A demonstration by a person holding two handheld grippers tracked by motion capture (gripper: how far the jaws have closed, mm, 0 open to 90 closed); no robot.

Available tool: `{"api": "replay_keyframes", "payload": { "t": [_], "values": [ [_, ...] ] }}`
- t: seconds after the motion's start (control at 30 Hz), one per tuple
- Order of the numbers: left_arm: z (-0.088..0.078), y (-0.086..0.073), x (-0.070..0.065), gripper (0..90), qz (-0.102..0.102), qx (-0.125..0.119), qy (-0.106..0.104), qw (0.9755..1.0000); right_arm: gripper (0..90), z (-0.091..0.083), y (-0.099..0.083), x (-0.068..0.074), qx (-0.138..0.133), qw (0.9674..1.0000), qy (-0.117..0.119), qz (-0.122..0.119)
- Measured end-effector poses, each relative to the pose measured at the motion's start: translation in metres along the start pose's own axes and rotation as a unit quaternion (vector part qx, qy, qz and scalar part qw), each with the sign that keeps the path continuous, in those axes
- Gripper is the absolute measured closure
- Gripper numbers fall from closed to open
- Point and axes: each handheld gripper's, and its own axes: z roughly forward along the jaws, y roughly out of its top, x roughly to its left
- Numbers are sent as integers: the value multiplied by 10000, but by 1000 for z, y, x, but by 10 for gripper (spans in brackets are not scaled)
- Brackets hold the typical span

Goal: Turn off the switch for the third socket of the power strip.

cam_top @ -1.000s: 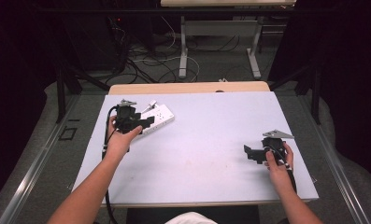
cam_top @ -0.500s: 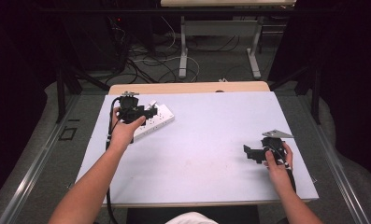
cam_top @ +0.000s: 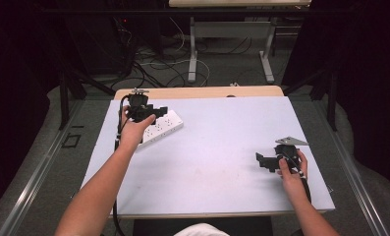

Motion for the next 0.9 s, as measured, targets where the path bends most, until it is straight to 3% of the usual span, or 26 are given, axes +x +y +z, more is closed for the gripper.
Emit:
{"api": "replay_keyframes", "payload": {
  "t": [0.3,0.9],
  "values": [
    [8,3,3,381,-94,41,59,9999,0,1,0,1,0,10000,2,13],
    [28,14,5,491,-205,364,61,9991,0,1,2,2,-31,10000,60,-36]
  ]
}}
